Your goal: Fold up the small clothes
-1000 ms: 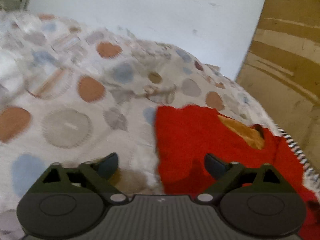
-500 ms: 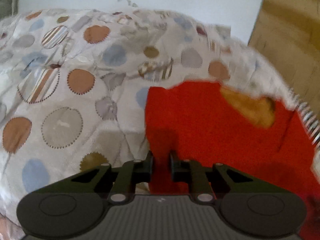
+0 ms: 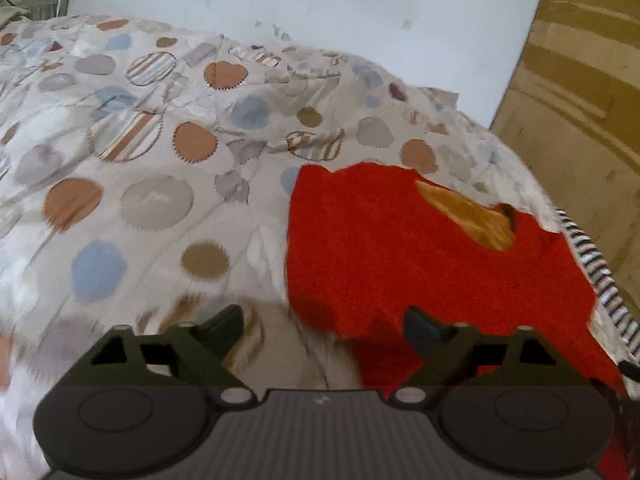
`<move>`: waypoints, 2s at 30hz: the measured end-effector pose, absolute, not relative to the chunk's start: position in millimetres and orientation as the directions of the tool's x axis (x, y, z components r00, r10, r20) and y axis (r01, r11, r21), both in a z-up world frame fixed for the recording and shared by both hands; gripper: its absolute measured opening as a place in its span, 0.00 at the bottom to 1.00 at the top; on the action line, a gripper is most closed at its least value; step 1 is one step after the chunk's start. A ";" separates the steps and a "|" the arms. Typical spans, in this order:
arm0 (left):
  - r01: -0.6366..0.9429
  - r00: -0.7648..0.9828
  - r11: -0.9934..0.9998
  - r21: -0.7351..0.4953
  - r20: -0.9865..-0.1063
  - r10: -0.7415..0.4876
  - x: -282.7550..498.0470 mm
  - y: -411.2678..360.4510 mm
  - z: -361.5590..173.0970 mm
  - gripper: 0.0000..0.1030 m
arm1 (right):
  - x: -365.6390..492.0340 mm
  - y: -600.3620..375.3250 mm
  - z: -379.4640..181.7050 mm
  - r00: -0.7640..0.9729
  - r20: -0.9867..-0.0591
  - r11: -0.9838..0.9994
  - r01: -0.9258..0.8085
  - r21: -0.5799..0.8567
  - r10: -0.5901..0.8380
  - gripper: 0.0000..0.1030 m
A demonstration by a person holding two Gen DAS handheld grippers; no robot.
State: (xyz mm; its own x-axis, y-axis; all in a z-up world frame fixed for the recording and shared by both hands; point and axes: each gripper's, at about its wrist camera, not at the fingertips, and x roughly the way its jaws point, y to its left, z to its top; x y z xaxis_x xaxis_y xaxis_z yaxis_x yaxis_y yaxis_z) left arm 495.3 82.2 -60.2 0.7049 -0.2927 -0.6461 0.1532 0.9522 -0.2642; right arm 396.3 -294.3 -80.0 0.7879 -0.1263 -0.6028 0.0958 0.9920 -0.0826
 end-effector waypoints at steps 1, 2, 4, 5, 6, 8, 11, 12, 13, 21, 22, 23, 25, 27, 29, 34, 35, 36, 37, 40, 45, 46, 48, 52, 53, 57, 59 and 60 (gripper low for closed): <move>0.172 0.701 0.946 -0.276 -0.640 -0.315 479.2 86.1 -60.1 0.95 | 389.3 -296.8 -75.1 0.781 -0.612 0.992 0.108 -0.057 -0.120 1.00; 0.193 0.695 0.936 -0.296 -0.632 -0.343 463.0 90.5 -61.0 0.99 | 380.1 -300.1 -71.2 0.781 -0.615 0.993 0.116 -0.025 -0.107 1.00; 0.222 0.680 0.909 -0.354 -0.612 -0.404 430.3 101.4 -64.3 0.99 | 355.3 -308.0 -66.0 0.781 -0.620 0.992 0.124 0.037 -0.074 1.00; 0.224 0.669 0.896 -0.384 -0.608 -0.428 415.4 106.7 -66.7 0.99 | 339.9 -312.0 -64.4 0.777 -0.625 0.990 0.131 0.051 -0.071 1.00; 0.223 0.652 0.887 -0.405 -0.615 -0.444 402.3 110.9 -69.3 0.99 | 323.8 -315.7 -63.9 0.774 -0.629 0.989 0.136 0.052 -0.073 1.00; 0.227 0.618 0.883 -0.410 -0.641 -0.456 377.0 115.9 -74.5 0.99 | 292.8 -322.1 -64.2 0.770 -0.633 0.989 0.140 0.052 -0.075 0.99; 0.247 0.605 0.889 -0.386 -0.655 -0.453 345.8 118.9 -80.6 0.99 | 248.8 -331.4 -65.4 0.766 -0.639 0.984 0.161 0.079 -0.074 0.96; 0.252 0.582 0.886 -0.388 -0.671 -0.459 339.3 118.7 -83.0 0.98 | 236.7 -333.9 -66.0 0.767 -0.638 0.981 0.168 0.099 -0.067 0.91; 0.249 0.555 0.882 -0.401 -0.687 -0.469 334.3 118.0 -85.4 0.92 | 226.4 -336.4 -65.4 0.768 -0.637 0.977 0.176 0.120 -0.060 0.89; 0.135 0.424 0.857 -0.497 -0.753 -0.503 316.5 124.2 -96.7 0.56 | 186.3 -350.9 -54.1 0.733 -0.679 0.915 0.297 0.272 -0.036 0.43; 0.132 0.417 0.858 -0.496 -0.758 -0.502 316.1 126.1 -98.5 0.53 | 184.2 -350.2 -54.5 0.731 -0.681 0.919 0.292 0.265 -0.036 0.42; 0.132 0.403 0.863 -0.488 -0.769 -0.497 316.7 126.4 -99.6 0.45 | 183.1 -350.2 -54.0 0.729 -0.683 0.922 0.289 0.257 -0.038 0.35; 0.122 0.363 0.883 -0.453 -0.808 -0.464 316.2 120.9 -99.3 0.16 | 178.5 -349.4 -50.8 0.737 -0.675 0.924 0.273 0.269 -0.021 0.10; 0.136 0.365 0.881 -0.452 -0.804 -0.469 313.3 116.9 -87.5 0.09 | 173.7 -345.5 -43.8 0.743 -0.668 0.925 0.277 0.259 -0.035 0.04; 0.188 0.398 0.901 -0.391 -0.808 -0.434 305.8 110.1 -70.9 0.07 | 167.3 -339.9 -31.7 0.763 -0.645 0.933 0.266 0.241 -0.051 0.03; 0.234 0.473 0.897 -0.376 -0.762 -0.443 281.3 119.0 -35.5 0.04 | 149.7 -330.5 1.6 0.804 -0.593 0.947 0.228 0.227 -0.051 0.02; 0.246 0.489 0.900 -0.360 -0.756 -0.436 277.9 120.4 -30.0 0.03 | 146.7 -328.1 6.0 0.806 -0.590 0.953 0.220 0.210 -0.056 0.02; 0.255 0.496 0.902 -0.349 -0.753 -0.432 274.8 122.6 -27.1 0.03 | 143.4 -325.5 8.5 0.805 -0.591 0.959 0.209 0.191 -0.057 0.02; 0.258 0.492 0.903 -0.344 -0.758 -0.429 273.6 124.1 -27.9 0.03 | 140.6 -323.0 8.3 0.801 -0.596 0.964 0.201 0.175 -0.059 0.02; 0.223 0.454 0.912 -0.345 -0.791 -0.411 281.5 128.5 -45.5 0.03 | 142.9 -320.1 -6.8 0.761 -0.646 0.971 0.193 0.138 -0.060 0.02; 0.183 0.453 0.907 -0.379 -0.787 -0.420 287.3 129.9 -68.1 0.04 | 143.6 -322.6 -28.0 0.749 -0.658 0.969 0.211 0.125 -0.078 0.02; 0.187 0.459 0.909 -0.373 -0.785 -0.417 286.3 128.7 -68.1 0.04 | 142.0 -322.0 -28.9 0.754 -0.652 0.971 0.206 0.123 -0.077 0.03; 0.197 0.474 0.914 -0.355 -0.781 -0.406 283.5 124.4 -66.3 0.05 | 140.0 -320.2 -30.9 0.753 -0.653 0.976 0.195 0.099 -0.084 0.03; 0.229 0.461 0.919 -0.322 -0.795 -0.393 279.6 115.5 -65.2 0.13 | 133.1 -317.7 -33.1 0.754 -0.647 0.984 0.174 0.029 -0.114 0.15; 0.236 0.460 0.921 -0.311 -0.799 -0.388 277.9 113.8 -65.7 0.20 | 129.8 -317.4 -33.4 0.760 -0.639 0.986 0.168 0.013 -0.121 0.20; 0.229 0.500 0.936 -0.266 -0.793 -0.348 268.7 113.9 -64.0 0.61 | 113.9 -310.5 -33.7 0.781 -0.603 0.987 0.124 -0.103 -0.161 0.50; 0.216 0.556 0.949 -0.230 -0.770 -0.313 259.4 115.7 -59.3 0.94 | 103.8 -304.2 -35.1 0.799 -0.579 0.983 0.078 -0.165 -0.160 0.69; 0.209 0.592 0.955 -0.210 -0.750 -0.295 253.6 116.6 -57.2 0.98 | 99.0 -299.7 -37.4 0.803 -0.572 0.977 0.054 -0.207 -0.166 0.74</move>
